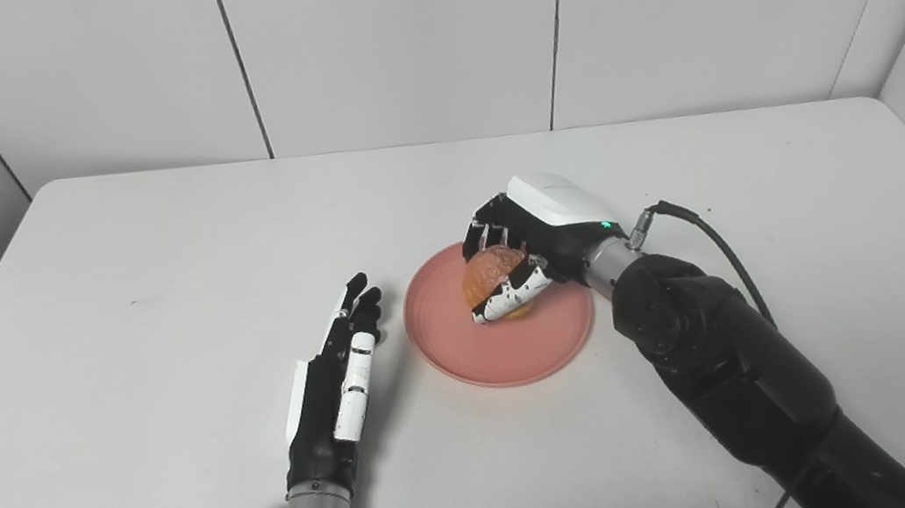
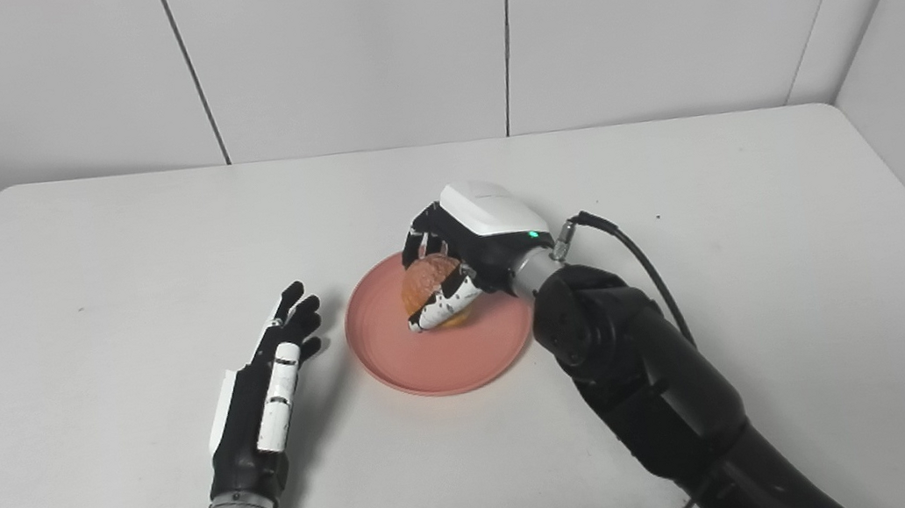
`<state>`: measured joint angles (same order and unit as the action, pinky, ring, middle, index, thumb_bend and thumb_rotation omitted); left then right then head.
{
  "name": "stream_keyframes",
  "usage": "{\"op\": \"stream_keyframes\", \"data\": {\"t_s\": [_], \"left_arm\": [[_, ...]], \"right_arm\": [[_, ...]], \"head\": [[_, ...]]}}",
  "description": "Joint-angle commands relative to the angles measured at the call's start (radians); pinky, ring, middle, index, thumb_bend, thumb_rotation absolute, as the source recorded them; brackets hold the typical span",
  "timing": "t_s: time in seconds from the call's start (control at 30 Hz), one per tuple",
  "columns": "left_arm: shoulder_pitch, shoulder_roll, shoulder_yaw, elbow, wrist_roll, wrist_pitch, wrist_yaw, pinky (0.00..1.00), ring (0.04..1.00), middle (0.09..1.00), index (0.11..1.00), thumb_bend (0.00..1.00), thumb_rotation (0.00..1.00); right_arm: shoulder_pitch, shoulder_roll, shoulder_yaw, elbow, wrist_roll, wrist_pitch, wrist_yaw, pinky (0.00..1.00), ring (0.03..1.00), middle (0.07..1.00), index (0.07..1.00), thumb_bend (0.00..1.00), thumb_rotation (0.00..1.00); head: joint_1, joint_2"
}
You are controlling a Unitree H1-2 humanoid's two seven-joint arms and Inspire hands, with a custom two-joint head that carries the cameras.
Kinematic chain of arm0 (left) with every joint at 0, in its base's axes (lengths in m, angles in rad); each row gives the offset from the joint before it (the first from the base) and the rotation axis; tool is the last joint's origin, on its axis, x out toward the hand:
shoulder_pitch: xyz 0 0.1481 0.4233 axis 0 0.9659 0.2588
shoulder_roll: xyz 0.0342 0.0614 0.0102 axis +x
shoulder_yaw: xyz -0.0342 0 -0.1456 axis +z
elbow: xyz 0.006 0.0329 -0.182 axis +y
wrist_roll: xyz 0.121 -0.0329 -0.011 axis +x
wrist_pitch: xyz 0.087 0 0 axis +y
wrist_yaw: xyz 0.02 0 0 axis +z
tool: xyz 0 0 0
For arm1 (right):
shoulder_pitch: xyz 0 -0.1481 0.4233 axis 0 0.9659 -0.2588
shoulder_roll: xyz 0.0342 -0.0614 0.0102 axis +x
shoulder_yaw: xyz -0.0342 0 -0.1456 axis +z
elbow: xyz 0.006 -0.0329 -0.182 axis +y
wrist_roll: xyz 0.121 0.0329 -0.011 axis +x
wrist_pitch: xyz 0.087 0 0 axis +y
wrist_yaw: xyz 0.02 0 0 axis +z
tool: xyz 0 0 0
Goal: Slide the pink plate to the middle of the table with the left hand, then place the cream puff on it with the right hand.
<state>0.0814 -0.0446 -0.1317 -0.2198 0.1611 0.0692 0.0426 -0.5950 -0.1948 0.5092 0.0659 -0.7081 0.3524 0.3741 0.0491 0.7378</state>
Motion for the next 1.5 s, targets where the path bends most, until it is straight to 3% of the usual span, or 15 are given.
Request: {"op": "stream_keyframes", "data": {"t_s": [0.0,0.43,0.7,0.87,0.97,1.0,1.03,1.17,1.47], "left_arm": [[0.017,-0.024,0.000,-0.028,0.006,0.001,0.013,0.89,0.914,0.911,0.903,0.49,1.00],[0.013,-0.030,0.003,-0.042,-0.005,0.030,0.009,0.90,0.916,0.913,0.902,0.49,1.00],[0.011,-0.028,0.003,-0.043,-0.008,0.033,0.008,0.89,0.914,0.912,0.900,0.49,1.00],[0.011,-0.027,0.003,-0.038,-0.010,0.023,0.008,0.89,0.913,0.910,0.900,0.49,1.00],[0.011,-0.027,0.002,-0.038,-0.003,0.033,0.009,0.89,0.910,0.910,0.898,0.50,1.00],[0.011,-0.026,0.002,-0.039,-0.001,0.035,0.009,0.89,0.911,0.910,0.899,0.50,1.00],[0.011,-0.026,0.002,-0.039,-0.001,0.036,0.009,0.89,0.912,0.911,0.900,0.51,1.00],[0.012,-0.027,0.005,-0.035,-0.014,0.023,0.008,0.89,0.912,0.911,0.901,0.50,1.00],[0.012,-0.026,0.009,-0.027,-0.021,0.012,0.009,0.88,0.903,0.907,0.897,0.51,1.00]], "right_arm": [[-0.039,0.012,-0.007,0.002,-0.012,-0.055,-0.047,0.33,0.405,0.478,0.489,0.50,0.14],[-0.020,0.032,0.018,0.085,-0.048,-0.081,-0.103,0.29,0.381,0.471,0.490,0.50,0.14],[-0.009,0.021,0.036,0.061,-0.089,-0.071,-0.100,0.30,0.394,0.499,0.492,0.50,0.15],[-0.014,0.007,0.052,0.035,-0.124,-0.072,-0.089,0.42,0.546,0.631,0.493,0.51,0.16],[-0.016,0.006,0.051,0.013,-0.132,-0.055,-0.068,0.40,0.550,0.705,0.496,0.51,0.16],[-0.017,0.006,0.051,0.007,-0.135,-0.048,-0.059,0.40,0.556,0.730,0.535,0.55,0.21],[-0.017,0.007,0.051,0.003,-0.138,-0.044,-0.052,0.40,0.564,0.747,0.628,0.64,0.32],[-0.019,0.000,0.043,-0.037,-0.150,-0.039,-0.018,0.40,0.578,0.771,0.732,0.73,0.45],[-0.020,-0.018,0.019,-0.142,-0.162,-0.016,0.095,0.53,0.769,0.866,0.881,0.80,0.61]], "head": [[0.002,0.003],[0.001,0.011],[-0.002,0.011],[-0.002,0.011],[-0.002,0.011],[-0.002,0.010],[-0.002,0.010],[-0.004,0.010],[-0.008,0.009]]}}
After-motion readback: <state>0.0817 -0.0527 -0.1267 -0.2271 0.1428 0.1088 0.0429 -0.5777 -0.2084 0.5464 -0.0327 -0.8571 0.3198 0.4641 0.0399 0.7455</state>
